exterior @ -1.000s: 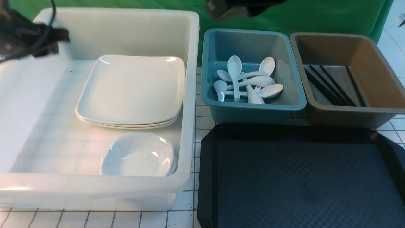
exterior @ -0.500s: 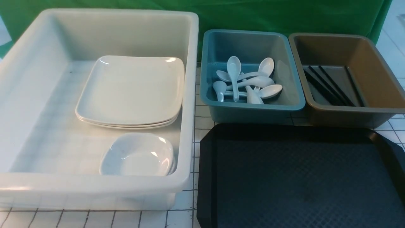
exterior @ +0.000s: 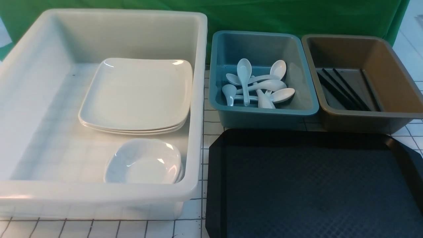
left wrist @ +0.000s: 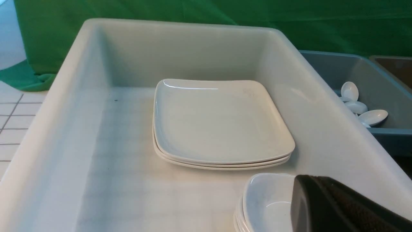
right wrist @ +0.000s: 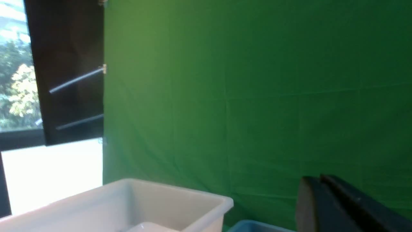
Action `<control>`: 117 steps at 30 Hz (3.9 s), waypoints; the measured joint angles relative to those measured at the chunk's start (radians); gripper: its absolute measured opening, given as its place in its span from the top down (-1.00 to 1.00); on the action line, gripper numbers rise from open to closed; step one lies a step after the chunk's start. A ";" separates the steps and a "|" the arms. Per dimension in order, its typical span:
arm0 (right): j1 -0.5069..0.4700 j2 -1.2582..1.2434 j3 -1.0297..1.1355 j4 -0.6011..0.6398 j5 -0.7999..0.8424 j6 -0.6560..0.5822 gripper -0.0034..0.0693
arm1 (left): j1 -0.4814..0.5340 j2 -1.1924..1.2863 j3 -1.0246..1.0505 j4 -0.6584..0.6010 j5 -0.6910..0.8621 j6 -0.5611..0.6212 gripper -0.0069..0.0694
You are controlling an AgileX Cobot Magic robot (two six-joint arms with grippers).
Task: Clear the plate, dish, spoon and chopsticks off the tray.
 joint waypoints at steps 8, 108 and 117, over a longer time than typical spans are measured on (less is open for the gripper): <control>0.000 -0.013 0.007 -0.012 -0.012 0.009 0.77 | 0.000 0.000 0.003 -0.002 -0.024 0.000 0.80; -0.106 0.008 0.119 0.860 -0.119 -0.837 0.25 | -0.061 -0.300 0.526 0.310 -0.353 -0.141 0.80; -0.584 -0.005 0.412 0.860 -0.091 -0.869 0.25 | -0.061 -0.300 0.526 0.310 -0.353 -0.141 0.80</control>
